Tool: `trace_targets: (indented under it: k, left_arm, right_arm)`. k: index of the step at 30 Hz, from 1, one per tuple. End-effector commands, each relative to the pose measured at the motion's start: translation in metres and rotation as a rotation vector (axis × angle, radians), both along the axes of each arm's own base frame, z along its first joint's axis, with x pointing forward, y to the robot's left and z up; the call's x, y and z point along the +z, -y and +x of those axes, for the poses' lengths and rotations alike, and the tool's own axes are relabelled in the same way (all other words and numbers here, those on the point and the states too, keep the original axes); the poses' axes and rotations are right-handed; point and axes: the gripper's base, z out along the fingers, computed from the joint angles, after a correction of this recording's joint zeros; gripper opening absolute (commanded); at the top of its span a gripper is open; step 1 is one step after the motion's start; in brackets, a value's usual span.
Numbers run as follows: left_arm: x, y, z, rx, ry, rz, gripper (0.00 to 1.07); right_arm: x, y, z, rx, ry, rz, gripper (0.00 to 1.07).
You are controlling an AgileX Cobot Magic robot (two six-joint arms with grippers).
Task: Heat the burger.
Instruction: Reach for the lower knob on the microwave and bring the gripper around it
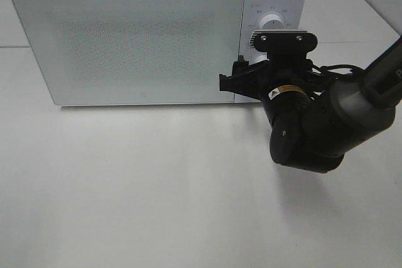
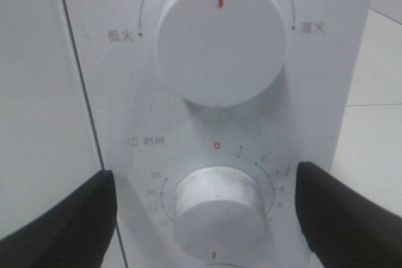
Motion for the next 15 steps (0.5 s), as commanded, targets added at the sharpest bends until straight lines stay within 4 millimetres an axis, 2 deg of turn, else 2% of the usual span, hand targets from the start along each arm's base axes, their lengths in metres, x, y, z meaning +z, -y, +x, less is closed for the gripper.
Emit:
trace_targets:
  k: [1,15]
  left_arm:
    - [-0.0005,0.0009,-0.0021,-0.002,0.025,-0.005,0.98]
    - [-0.0005,0.0009,-0.0021,-0.002,0.025,-0.005,0.98]
  right_arm:
    - [0.0046,-0.0021,0.0069,0.014,0.020,0.019,0.76]
    - [-0.0009,-0.0029,0.0069,0.020,-0.006,0.015,0.76]
